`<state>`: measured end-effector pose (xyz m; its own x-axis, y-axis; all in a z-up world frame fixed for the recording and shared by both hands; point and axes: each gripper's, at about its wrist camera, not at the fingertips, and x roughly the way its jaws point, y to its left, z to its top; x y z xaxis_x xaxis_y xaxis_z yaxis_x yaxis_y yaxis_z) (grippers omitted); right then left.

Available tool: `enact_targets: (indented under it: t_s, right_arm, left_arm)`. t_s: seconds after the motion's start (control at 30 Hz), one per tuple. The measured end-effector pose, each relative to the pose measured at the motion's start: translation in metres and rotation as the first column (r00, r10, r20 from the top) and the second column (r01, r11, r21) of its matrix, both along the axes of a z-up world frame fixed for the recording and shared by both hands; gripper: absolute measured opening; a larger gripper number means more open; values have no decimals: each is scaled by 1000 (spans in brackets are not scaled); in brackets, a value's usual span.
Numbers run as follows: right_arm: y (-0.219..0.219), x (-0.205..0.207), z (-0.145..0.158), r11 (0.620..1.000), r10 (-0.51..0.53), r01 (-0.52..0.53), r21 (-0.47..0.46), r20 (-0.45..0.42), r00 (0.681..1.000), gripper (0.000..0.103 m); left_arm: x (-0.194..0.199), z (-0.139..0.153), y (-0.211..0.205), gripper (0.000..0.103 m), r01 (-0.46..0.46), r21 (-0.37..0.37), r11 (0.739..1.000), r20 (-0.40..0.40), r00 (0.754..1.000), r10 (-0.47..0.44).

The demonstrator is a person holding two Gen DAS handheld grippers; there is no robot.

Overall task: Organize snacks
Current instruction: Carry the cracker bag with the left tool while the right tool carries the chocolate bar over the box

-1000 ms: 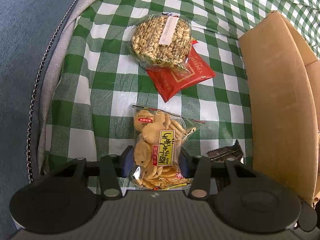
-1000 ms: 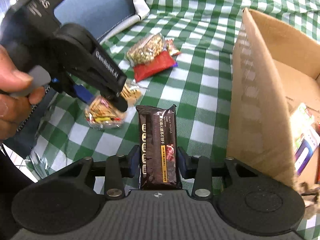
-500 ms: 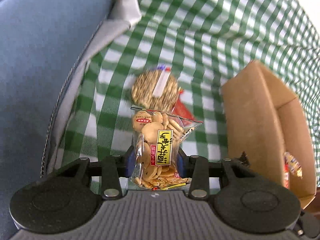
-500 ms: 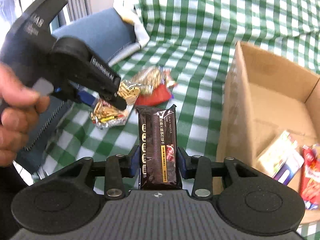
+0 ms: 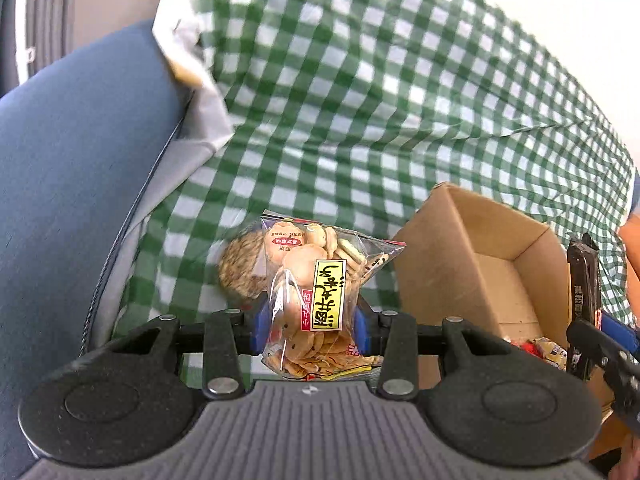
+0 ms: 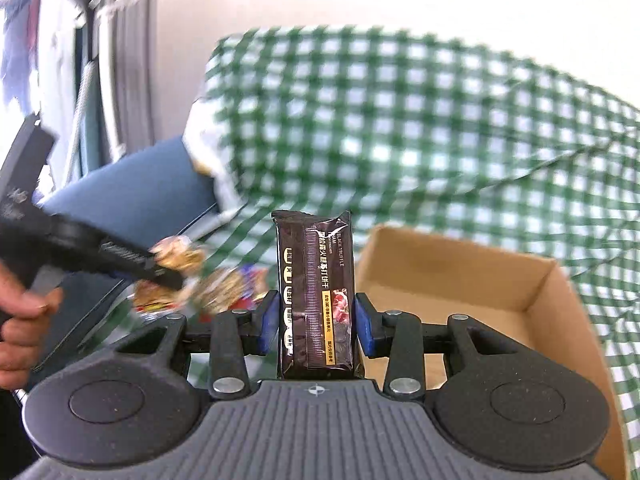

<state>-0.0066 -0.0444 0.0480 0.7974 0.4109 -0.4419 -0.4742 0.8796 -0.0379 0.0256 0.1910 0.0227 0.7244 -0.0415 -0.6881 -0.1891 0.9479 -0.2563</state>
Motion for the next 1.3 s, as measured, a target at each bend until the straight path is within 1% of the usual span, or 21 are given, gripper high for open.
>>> enact_targets:
  t_s: [0.1,0.17,0.23,0.33,0.43,0.5,0.73,0.97,1.1,1.2,1.3]
  right_arm:
    - [-28,7,-9,996,-64,64,64,-12,998,41]
    - [-39,12,-14,992,-97,100,74,-39,995,41]
    - [-48,14,-14,987,-123,127,97,-47,991,41]
    - [-63,14,-15,983,-150,152,99,-33,988,41]
    - [-81,15,-14,976,-183,186,109,-41,982,41]
    - [-93,14,-13,970,-213,215,112,-34,976,41]
    - [-135,10,-11,944,-304,305,127,-21,952,41]
    - [-164,-2,-12,917,-380,379,122,-13,925,41]
    - [-175,-1,-13,898,-420,419,132,-21,907,41]
    - [-177,2,-14,887,-438,438,146,-31,898,41]
    - [-173,4,-14,884,-444,443,149,-28,896,41]
  left_arm:
    - [1,3,-13,45,27,19,999,40,999,-27]
    - [2,5,-23,45,43,32,999,68,997,-46]
    - [2,8,-32,45,62,44,997,98,993,-66]
    - [5,13,-46,45,87,50,995,140,986,-93]
    - [7,17,-61,45,105,69,992,180,977,-116]
    - [10,18,-71,45,121,66,990,198,971,-132]
    - [19,16,-109,45,182,62,981,229,954,-192]
    - [22,12,-142,45,246,66,967,251,934,-255]
    - [21,11,-154,45,274,80,958,263,922,-286]
    - [19,9,-156,45,283,86,955,266,918,-296]
    - [20,9,-155,45,282,84,956,272,916,-295]
